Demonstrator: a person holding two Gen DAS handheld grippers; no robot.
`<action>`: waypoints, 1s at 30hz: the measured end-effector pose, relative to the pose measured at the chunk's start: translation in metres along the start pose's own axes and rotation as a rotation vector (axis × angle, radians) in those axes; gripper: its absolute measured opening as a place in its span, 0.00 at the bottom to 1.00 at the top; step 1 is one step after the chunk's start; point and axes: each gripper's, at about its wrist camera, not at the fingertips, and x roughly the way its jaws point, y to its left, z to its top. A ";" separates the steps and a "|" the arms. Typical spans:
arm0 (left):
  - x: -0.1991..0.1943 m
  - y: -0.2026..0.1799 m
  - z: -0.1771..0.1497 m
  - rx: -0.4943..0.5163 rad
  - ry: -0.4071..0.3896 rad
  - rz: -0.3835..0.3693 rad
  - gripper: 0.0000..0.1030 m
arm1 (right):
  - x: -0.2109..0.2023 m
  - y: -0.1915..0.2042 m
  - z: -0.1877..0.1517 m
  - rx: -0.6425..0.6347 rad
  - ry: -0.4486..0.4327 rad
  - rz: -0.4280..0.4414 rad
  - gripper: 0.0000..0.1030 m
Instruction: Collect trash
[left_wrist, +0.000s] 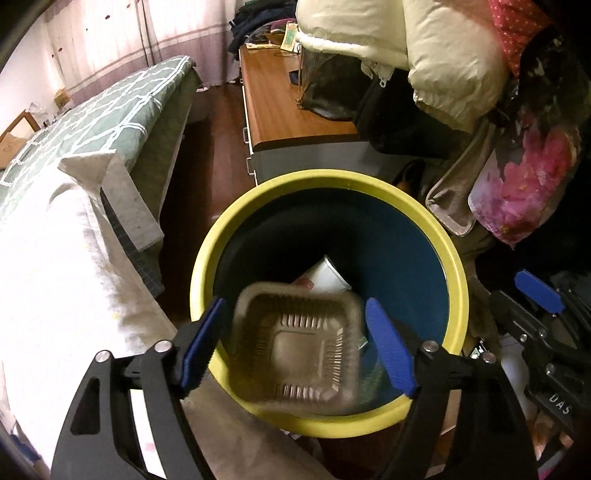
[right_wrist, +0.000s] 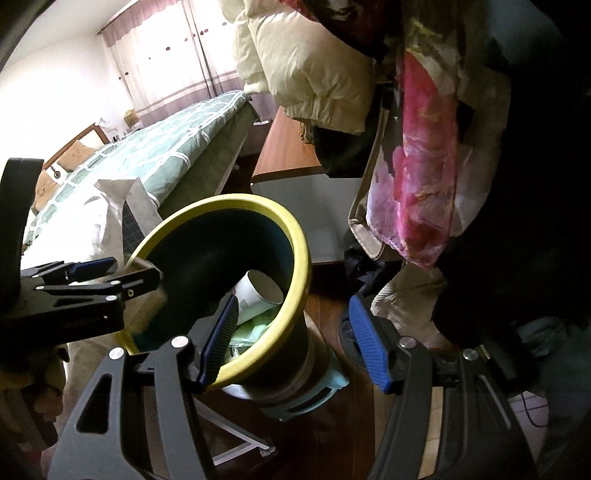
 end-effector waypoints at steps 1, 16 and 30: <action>-0.003 0.000 0.000 -0.005 -0.005 0.001 0.79 | 0.000 0.001 0.000 -0.001 0.000 0.000 0.58; -0.180 0.057 -0.113 -0.138 -0.320 0.128 0.92 | -0.011 0.064 -0.007 -0.095 -0.004 0.118 0.58; -0.299 0.199 -0.311 -0.605 -0.378 0.476 0.92 | -0.056 0.253 -0.055 -0.438 0.006 0.439 0.58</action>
